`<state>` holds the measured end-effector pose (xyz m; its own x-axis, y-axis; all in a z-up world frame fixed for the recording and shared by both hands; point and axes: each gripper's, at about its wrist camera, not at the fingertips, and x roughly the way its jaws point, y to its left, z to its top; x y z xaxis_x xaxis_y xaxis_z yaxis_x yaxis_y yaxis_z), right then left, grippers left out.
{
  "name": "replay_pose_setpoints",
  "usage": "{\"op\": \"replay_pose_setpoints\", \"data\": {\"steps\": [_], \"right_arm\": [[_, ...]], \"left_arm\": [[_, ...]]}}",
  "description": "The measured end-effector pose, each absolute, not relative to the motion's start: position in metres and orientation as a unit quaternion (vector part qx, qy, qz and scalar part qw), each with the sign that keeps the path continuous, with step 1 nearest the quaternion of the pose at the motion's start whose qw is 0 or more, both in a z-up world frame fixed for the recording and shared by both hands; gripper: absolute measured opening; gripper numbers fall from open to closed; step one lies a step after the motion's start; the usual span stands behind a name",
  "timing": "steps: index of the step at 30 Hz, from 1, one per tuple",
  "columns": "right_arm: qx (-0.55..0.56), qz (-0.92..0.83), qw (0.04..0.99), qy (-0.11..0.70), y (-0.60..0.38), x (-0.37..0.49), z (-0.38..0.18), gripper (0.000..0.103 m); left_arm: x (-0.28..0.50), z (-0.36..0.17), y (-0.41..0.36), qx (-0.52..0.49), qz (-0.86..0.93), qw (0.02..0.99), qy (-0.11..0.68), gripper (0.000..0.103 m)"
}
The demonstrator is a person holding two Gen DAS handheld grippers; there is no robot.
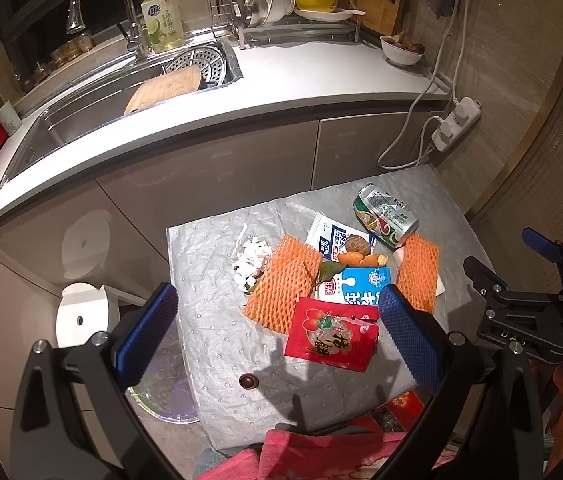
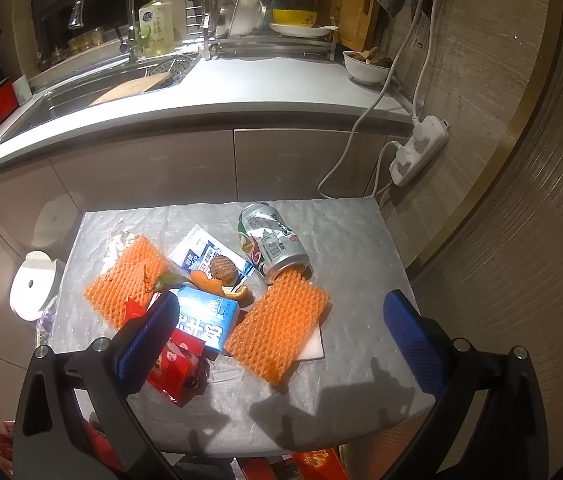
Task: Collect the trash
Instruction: 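Grasp the crushed silver-green drink can with the right tool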
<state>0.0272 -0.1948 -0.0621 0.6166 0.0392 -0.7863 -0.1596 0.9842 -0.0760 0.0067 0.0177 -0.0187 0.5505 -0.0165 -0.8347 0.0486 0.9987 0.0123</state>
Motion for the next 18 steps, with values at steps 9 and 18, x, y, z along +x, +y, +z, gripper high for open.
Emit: {"op": "replay_pose_setpoints", "data": {"steps": [9,18], "right_arm": [[-0.115,0.089,0.876,0.46,-0.19,0.082,-0.104,0.101],[-0.147,0.128,0.825,0.53,-0.174,0.176,-0.184,0.101]], "left_arm": [[0.025,-0.032,0.036,0.01,-0.037,0.872,0.488,0.096],[0.031,-0.046,0.052,0.016,-0.032,0.857,0.514,0.096]]}}
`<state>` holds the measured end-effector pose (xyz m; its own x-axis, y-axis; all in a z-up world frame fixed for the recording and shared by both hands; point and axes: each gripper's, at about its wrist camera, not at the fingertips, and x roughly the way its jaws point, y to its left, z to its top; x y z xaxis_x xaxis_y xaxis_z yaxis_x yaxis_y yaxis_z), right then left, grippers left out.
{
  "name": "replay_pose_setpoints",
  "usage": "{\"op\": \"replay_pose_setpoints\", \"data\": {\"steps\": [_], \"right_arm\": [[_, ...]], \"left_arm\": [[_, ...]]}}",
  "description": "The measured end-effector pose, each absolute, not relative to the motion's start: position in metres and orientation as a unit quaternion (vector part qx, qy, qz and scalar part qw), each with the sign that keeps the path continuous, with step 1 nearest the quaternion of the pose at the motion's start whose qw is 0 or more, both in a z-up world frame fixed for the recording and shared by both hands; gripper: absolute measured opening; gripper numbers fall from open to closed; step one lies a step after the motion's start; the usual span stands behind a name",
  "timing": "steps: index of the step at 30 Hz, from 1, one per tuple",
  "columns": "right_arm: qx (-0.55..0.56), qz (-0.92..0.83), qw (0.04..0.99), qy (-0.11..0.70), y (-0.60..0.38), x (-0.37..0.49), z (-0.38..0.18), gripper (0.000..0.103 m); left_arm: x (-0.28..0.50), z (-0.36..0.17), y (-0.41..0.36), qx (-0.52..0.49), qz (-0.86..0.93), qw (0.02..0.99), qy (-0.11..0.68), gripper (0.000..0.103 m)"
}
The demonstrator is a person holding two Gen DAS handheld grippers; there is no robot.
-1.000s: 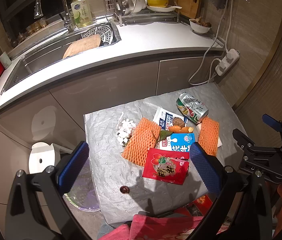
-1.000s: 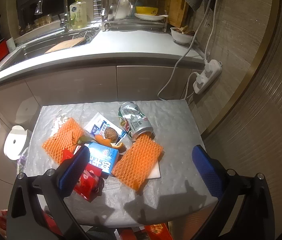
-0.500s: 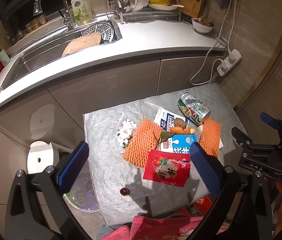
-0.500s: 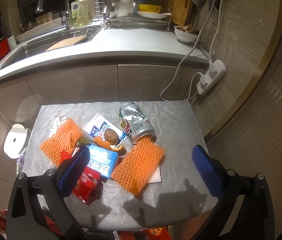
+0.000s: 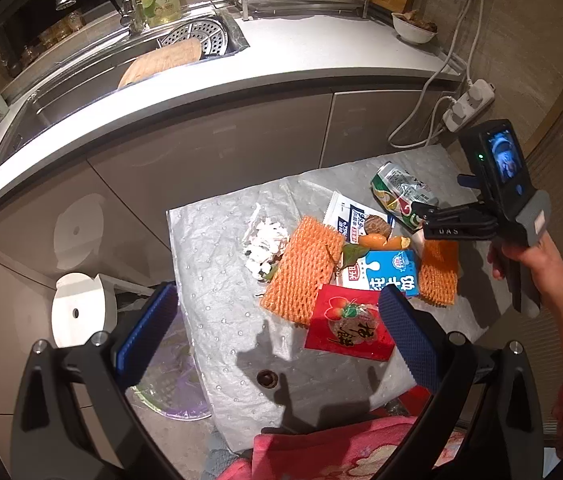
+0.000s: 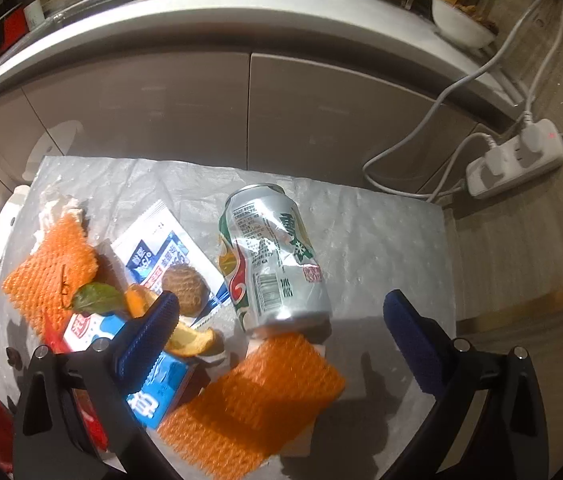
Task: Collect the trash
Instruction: 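Grasp the crushed silver-green drink can with the right tool, then grasp the orange foam net with the left tool while the right tool lifts the can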
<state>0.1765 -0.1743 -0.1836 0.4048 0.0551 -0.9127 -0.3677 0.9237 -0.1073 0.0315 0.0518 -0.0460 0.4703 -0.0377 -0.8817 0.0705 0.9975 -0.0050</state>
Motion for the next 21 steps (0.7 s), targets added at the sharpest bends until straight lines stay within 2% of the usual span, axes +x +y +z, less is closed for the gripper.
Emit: {"op": "replay_pose_setpoints", "data": {"steps": [6,7,10,12,16,21], "right_arm": [[-0.144,0.145,0.794,0.572,-0.167,0.212,-0.223,0.101],[-0.145,0.148,0.79,0.577,-0.166,0.216,-0.227,0.097],[-0.13,0.161,0.775,0.597,-0.166,0.221,-0.238,0.076],[-0.116,0.168,0.78,0.592,-0.169,0.219,-0.237,0.075],[-0.101,0.169,0.792,0.578,-0.178,0.216,-0.226,0.067],[-0.043,0.158,0.817,0.553,-0.206,0.211,-0.193,0.065]], "left_arm": [[0.037,-0.053,0.071,0.006,-0.005,0.85,0.527,0.096],[0.037,-0.054,0.074,0.003,-0.003,0.848,0.529,0.096],[0.04,-0.06,0.079,-0.006,0.003,0.843,0.539,0.096],[0.042,-0.065,0.08,-0.008,0.001,0.84,0.543,0.096],[0.048,-0.078,0.072,0.016,-0.011,0.834,0.551,0.096],[0.059,-0.109,0.06,0.055,-0.058,0.816,0.573,0.096]]}}
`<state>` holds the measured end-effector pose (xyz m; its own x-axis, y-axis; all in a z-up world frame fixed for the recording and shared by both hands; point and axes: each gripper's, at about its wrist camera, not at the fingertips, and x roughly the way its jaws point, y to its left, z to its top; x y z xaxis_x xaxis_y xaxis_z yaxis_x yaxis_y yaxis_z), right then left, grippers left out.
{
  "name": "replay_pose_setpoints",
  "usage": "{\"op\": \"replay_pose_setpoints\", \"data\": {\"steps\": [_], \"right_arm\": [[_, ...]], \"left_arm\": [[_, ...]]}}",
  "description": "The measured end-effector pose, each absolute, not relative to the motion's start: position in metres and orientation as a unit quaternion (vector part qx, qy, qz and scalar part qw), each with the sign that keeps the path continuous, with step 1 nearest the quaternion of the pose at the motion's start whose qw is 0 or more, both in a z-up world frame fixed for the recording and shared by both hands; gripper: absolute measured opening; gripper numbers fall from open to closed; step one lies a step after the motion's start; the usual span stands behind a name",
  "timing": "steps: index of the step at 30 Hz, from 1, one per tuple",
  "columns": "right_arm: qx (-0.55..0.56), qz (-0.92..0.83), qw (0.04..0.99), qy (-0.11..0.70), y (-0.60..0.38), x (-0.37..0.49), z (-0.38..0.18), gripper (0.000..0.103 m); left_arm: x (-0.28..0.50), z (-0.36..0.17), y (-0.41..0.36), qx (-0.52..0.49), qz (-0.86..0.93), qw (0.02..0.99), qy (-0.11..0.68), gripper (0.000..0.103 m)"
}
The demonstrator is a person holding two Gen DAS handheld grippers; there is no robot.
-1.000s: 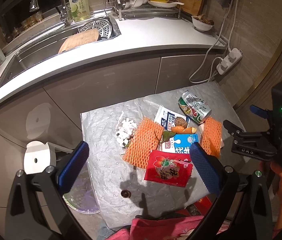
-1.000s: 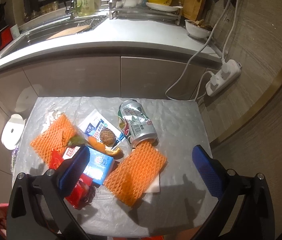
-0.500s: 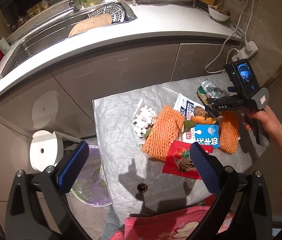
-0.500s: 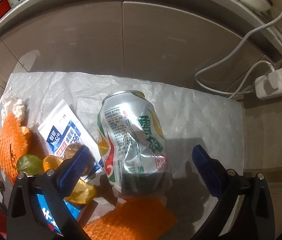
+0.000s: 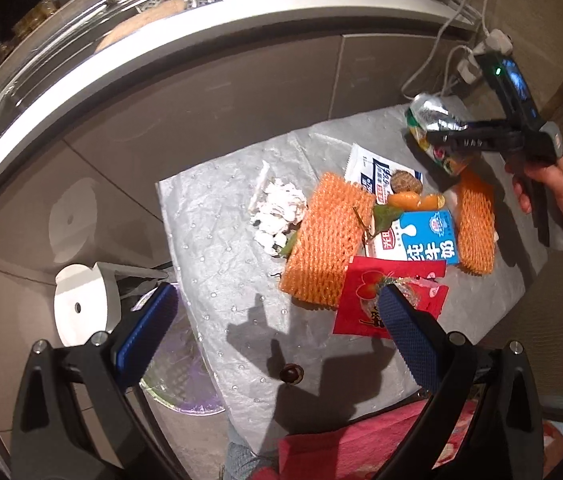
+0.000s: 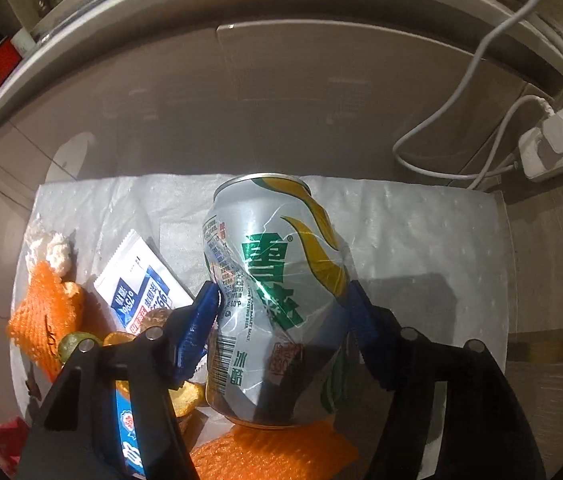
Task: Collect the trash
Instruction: 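Grasp the orange foam net with the left tool while the right tool lifts the can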
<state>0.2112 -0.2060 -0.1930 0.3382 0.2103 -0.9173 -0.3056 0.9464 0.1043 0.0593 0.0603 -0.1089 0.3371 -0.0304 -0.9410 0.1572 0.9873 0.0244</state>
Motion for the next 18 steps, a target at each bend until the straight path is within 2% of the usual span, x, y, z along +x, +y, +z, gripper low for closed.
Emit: {"op": "replay_pose_setpoints", "data": {"steps": [10,11,14,16,18], "right_arm": [[0.018,0.14,0.85,0.508,-0.252,0.156,-0.125,0.065],[0.021,0.137,0.852,0.506,-0.257,0.151,-0.122,0.065],[0.035,0.126,0.856,0.501,-0.267,0.144,-0.119,0.065],[0.049,0.124,0.858,0.497,-0.271,0.142,-0.118,0.065],[0.055,0.123,0.86,0.493,-0.27,0.142,-0.12,0.065]], "left_arm": [[0.095,-0.194,0.071,0.0,-0.137,0.779,0.611,0.096],[0.096,-0.2,0.072,0.0,-0.14,0.776,0.615,0.092],[0.097,-0.209,0.071,0.003,-0.157,0.765,0.625,0.068],[0.099,-0.213,0.072,0.008,-0.146,0.765,0.627,0.061],[0.098,-0.213,0.074,0.0,-0.147,0.764,0.628,0.043]]}}
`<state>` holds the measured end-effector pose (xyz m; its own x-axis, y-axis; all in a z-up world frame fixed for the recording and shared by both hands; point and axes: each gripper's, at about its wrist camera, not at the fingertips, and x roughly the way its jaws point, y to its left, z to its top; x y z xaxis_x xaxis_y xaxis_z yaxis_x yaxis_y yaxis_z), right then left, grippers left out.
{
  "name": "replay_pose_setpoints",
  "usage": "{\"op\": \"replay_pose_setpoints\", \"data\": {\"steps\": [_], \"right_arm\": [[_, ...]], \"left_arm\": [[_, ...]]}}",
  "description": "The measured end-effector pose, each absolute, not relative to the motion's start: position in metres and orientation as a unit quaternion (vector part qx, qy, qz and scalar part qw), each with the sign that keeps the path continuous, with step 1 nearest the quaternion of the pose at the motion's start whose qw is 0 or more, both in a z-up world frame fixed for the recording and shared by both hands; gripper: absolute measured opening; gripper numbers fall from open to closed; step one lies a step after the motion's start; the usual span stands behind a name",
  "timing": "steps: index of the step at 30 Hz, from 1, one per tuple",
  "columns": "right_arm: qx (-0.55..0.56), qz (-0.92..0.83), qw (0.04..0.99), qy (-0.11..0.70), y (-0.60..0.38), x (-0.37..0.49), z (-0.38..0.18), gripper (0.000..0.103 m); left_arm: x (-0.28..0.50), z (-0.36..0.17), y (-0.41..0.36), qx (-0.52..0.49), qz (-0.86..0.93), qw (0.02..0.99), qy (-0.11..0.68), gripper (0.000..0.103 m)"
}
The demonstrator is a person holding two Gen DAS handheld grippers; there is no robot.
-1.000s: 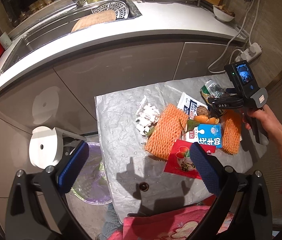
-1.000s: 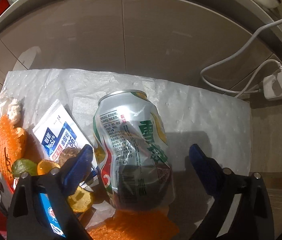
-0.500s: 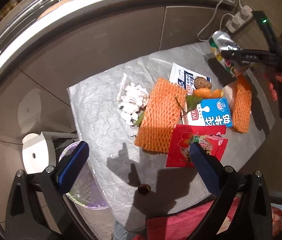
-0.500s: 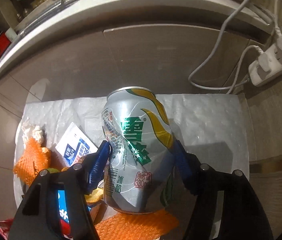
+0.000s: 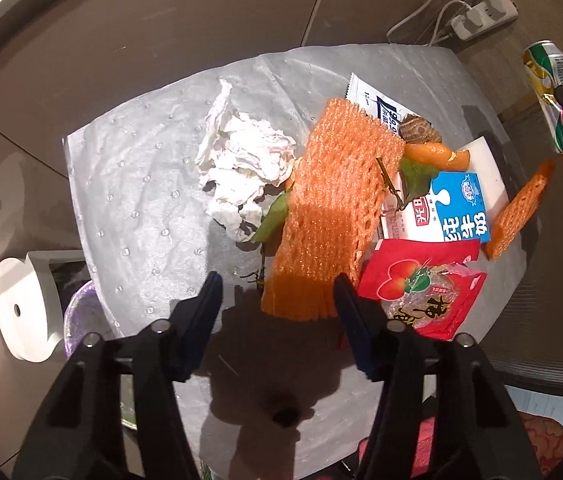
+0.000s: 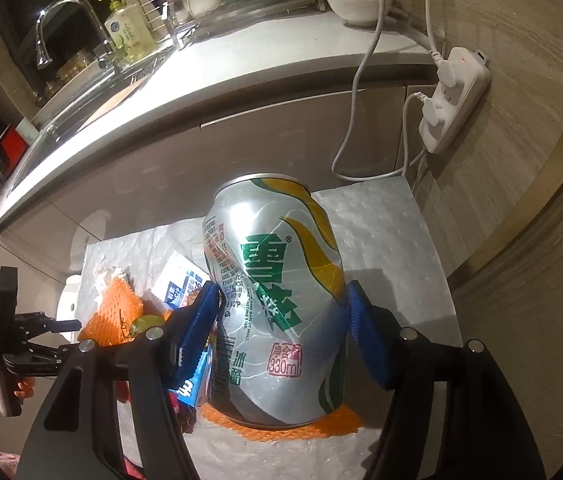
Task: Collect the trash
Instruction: 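Grasp the orange foam net with the left tool while the right tool lifts the can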
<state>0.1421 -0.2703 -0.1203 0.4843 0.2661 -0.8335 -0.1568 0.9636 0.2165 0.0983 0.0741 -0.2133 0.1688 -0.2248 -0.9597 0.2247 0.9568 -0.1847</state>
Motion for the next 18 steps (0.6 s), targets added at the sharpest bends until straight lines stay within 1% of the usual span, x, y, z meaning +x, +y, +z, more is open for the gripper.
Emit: {"op": "replay_pose_setpoints", "data": {"steps": [1,2,3,5,12,18], "right_arm": [[0.055,0.124,0.86,0.492,-0.269,0.144,-0.122,0.065],[0.055,0.126,0.86,0.491,-0.269,0.148,-0.121,0.065],[0.054,0.13,0.861,0.489,-0.266,0.15,-0.122,0.065],[0.053,0.139,0.862,0.484,-0.261,0.156,-0.119,0.065],[0.06,0.165,0.864,0.473,-0.241,0.166,-0.109,0.062],[0.043,0.184,0.861,0.472,-0.227,0.162,-0.105,0.06]], "left_arm": [[0.098,-0.214,0.075,-0.006,-0.148,0.762,0.63,0.037],[0.099,-0.214,0.076,-0.013,-0.15,0.76,0.633,0.026],[0.099,-0.213,0.077,-0.019,-0.15,0.759,0.633,0.017],[0.099,-0.213,0.079,-0.024,-0.151,0.761,0.631,0.013],[0.101,-0.206,0.078,-0.031,-0.159,0.768,0.62,0.011],[0.087,-0.176,0.085,-0.035,-0.162,0.79,0.591,0.01]]}}
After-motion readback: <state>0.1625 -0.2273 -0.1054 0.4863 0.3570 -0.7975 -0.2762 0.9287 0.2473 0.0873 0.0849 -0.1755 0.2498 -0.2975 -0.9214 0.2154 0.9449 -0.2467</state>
